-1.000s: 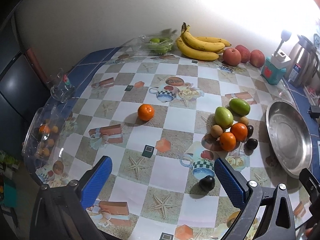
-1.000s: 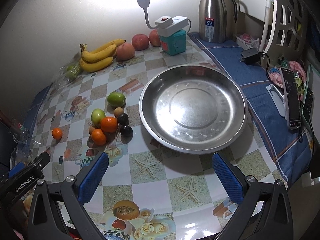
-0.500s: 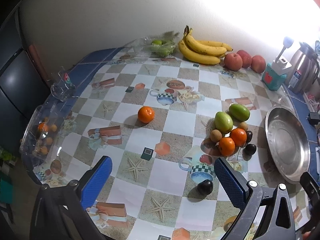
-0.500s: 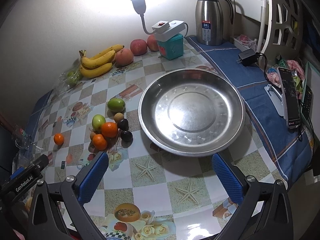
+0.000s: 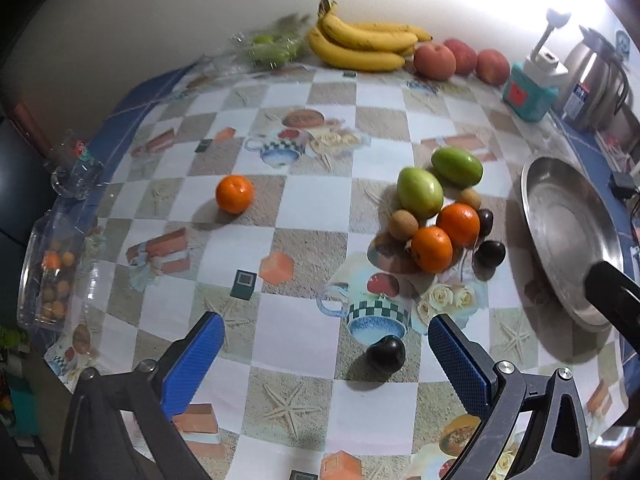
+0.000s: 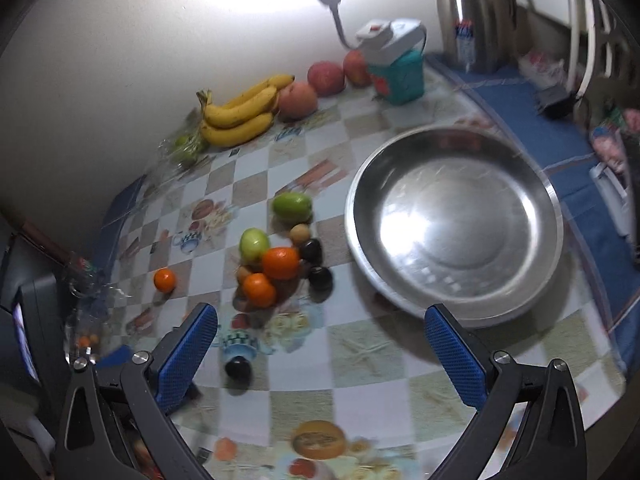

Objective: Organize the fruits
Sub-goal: 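Close the left tool on a black plum while the right tool grasps another black plum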

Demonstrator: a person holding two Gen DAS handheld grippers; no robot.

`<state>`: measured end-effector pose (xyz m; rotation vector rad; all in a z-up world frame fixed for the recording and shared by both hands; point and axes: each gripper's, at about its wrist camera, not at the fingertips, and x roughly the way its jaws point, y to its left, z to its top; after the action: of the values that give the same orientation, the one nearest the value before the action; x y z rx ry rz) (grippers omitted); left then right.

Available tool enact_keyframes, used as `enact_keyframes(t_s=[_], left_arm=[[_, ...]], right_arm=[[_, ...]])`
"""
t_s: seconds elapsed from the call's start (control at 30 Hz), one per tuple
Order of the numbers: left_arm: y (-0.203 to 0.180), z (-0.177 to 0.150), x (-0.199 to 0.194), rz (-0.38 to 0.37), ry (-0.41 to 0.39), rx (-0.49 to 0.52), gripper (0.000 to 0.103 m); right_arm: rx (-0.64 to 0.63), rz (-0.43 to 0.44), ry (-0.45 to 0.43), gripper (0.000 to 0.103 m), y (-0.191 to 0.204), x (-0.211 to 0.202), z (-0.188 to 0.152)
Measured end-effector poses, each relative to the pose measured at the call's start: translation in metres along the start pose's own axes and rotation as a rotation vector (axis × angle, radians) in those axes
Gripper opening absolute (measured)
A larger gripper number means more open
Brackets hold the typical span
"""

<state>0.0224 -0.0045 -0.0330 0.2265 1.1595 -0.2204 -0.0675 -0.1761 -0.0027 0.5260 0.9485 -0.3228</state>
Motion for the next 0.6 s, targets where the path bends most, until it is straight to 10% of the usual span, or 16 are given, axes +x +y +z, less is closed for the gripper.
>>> enact_keyframes(t_s=[0.33,0.6], left_arm=[[-0.012,0.001,0.028,-0.011,0.113,0.045,0.092],[-0.025,-0.002,0.031,-0.074,0.164,0.094,0.069]], right_arm=[[-0.056,-0.011,0.049,0.102,0.013,0.035,0.014],[-0.081,-0.057,0.116,0.062,0.016,0.066,0.02]])
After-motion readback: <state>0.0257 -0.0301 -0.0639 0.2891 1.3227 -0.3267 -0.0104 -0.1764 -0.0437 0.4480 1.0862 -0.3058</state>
